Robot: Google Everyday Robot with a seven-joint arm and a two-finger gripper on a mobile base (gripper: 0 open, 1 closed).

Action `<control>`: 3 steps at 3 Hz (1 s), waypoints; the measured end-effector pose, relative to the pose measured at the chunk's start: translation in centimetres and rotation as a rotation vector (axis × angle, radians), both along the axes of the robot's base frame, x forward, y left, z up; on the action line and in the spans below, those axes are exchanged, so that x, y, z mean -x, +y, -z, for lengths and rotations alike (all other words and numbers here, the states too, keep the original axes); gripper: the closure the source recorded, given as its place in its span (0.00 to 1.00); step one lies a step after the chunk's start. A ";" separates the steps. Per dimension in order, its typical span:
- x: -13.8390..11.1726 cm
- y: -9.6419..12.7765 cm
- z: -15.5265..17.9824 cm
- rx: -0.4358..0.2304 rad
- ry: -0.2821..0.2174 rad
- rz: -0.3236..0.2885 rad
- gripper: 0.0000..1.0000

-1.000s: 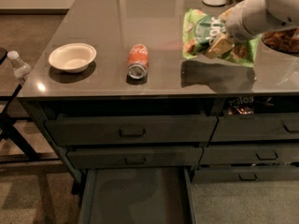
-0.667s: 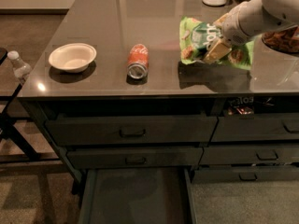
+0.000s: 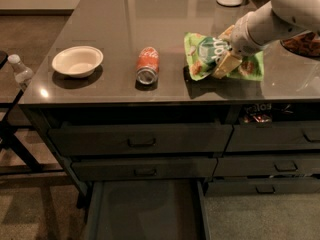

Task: Pick green rice chip bag from bottom drawer and place on counter

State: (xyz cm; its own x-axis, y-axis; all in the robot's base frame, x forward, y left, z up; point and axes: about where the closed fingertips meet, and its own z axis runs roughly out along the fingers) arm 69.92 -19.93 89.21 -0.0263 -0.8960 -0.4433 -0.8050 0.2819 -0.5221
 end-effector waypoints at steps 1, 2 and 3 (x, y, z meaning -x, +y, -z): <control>0.0 1.1 1.2 0.003 0.023 -0.047 1.00; -0.3 2.3 2.2 0.018 0.043 -0.089 1.00; -0.3 2.3 2.2 0.018 0.043 -0.090 0.82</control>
Offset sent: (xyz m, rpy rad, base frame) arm 0.0064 0.0345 -0.0308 -0.0370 0.0610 0.1346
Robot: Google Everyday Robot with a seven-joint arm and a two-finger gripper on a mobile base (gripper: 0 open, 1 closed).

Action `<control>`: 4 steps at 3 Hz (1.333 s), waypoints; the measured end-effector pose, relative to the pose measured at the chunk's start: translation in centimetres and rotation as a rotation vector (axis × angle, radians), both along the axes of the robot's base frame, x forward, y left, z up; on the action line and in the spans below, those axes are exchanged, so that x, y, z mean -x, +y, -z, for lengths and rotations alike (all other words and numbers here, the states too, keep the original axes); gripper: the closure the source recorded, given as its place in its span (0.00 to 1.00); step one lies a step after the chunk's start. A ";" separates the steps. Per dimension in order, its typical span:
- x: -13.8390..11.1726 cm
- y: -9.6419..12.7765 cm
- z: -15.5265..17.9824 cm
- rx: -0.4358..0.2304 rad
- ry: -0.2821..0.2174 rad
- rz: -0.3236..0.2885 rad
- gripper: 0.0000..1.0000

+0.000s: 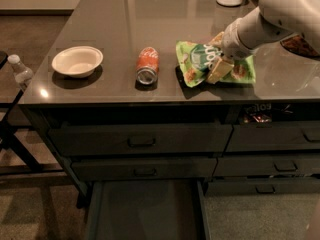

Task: Pick green rice chip bag from bottom drawer and place on counter

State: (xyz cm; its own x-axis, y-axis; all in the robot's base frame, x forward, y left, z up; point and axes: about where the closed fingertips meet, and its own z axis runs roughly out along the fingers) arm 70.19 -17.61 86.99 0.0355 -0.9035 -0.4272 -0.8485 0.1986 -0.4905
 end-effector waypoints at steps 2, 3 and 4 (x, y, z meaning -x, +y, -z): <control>0.0 0.0 0.0 0.000 0.000 0.000 0.35; 0.0 0.0 0.0 0.000 0.000 0.000 0.12; 0.0 0.0 0.0 0.000 0.000 0.000 0.00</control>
Offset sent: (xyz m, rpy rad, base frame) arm 0.0000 0.0000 0.0000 0.0000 0.0000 0.0000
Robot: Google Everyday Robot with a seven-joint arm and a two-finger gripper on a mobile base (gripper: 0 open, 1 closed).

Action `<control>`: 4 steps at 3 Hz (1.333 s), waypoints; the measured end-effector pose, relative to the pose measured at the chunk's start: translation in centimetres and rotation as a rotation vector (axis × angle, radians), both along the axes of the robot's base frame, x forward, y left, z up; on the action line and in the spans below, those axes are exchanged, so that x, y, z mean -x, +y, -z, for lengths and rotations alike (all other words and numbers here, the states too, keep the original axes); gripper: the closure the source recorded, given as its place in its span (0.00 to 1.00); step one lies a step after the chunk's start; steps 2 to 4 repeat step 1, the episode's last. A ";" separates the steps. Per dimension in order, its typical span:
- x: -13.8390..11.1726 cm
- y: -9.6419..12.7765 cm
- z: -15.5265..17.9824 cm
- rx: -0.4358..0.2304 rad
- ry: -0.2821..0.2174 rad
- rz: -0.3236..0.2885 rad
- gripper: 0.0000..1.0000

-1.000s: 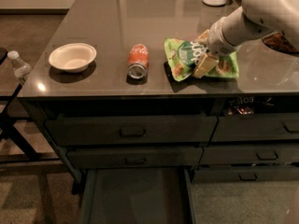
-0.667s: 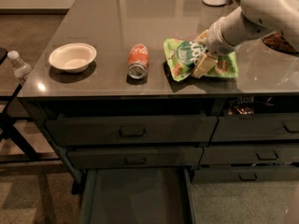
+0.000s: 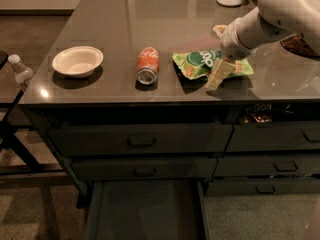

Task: Pick green rice chip bag from bottom drawer and place on counter

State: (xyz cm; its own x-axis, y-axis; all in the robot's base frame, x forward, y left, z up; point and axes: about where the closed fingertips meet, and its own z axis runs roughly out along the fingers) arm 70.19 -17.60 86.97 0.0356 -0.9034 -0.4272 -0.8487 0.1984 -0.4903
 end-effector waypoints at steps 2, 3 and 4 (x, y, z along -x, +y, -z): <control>0.0 0.0 0.0 0.000 0.000 0.000 0.00; 0.0 0.0 0.0 0.000 0.000 0.000 0.00; 0.0 0.0 0.0 0.000 0.000 0.000 0.00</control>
Offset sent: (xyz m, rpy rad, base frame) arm 0.0000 0.0000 0.0000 0.0000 0.0000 0.0000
